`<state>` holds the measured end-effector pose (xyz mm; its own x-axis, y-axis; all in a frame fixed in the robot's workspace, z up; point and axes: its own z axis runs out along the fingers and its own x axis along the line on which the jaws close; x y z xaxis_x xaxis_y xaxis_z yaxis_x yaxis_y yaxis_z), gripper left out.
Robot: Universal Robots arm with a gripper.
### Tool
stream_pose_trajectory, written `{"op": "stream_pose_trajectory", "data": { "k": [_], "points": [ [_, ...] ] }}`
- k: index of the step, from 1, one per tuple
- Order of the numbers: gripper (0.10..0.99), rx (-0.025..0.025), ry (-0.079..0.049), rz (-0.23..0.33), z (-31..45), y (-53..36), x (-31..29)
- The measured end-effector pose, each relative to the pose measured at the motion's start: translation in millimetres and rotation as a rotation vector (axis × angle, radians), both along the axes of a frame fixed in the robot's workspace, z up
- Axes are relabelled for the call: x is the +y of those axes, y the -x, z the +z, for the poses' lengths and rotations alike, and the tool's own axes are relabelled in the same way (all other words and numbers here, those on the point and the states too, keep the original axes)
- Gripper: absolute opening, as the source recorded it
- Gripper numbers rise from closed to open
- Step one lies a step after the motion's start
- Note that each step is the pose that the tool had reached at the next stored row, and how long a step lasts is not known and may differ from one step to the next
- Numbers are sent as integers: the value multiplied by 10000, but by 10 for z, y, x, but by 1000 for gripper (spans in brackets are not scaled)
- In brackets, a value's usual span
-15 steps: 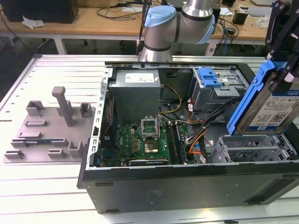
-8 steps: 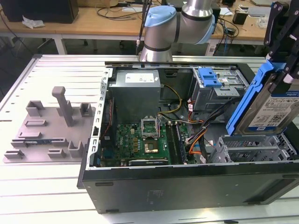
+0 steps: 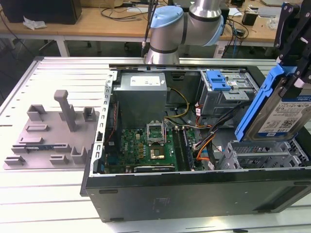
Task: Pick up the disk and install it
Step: 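Insert the disk into the insertion slot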
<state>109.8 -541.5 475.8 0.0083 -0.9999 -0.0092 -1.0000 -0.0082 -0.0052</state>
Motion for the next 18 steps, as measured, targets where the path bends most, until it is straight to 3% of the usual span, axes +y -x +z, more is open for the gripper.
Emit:
{"op": "stream_pose_trajectory", "data": {
  "k": [7,10,18],
  "points": [
    [369,-1,3,1,-28,0,-25],
    [369,-2,-1,0,-119,-9,-25],
    [369,-1,0,1,-165,-15,-25]
  ]
}}
